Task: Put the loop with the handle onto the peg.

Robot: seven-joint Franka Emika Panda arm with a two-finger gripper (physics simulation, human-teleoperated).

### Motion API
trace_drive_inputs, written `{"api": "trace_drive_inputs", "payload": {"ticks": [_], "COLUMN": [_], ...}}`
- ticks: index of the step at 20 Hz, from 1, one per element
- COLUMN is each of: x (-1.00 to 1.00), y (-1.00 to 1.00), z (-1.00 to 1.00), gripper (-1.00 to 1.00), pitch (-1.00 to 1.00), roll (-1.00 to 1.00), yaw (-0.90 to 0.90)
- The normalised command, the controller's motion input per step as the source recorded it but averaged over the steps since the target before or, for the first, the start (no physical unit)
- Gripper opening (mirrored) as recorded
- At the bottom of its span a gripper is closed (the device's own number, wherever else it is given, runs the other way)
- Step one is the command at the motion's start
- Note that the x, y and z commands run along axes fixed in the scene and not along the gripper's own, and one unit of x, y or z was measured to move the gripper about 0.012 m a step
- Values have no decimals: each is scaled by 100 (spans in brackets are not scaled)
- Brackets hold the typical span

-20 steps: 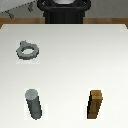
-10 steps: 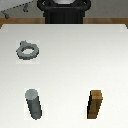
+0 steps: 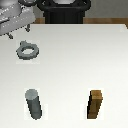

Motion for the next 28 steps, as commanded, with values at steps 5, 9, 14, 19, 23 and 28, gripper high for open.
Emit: {"api": "trace_drive_inputs", "payload": {"ticks": [5,9,14,19,23,28], "x": [0,0,20,40,25,0], "y": [0,-25,0,0,0,0], "z": [0,-25,0,0,-25,-20], "gripper": [100,100,100,100,100,-100], "pitch": [0,0,0,0,0,0], "roll": [0,0,0,0,0,0], "yaw": [0,0,0,0,0,0]}}
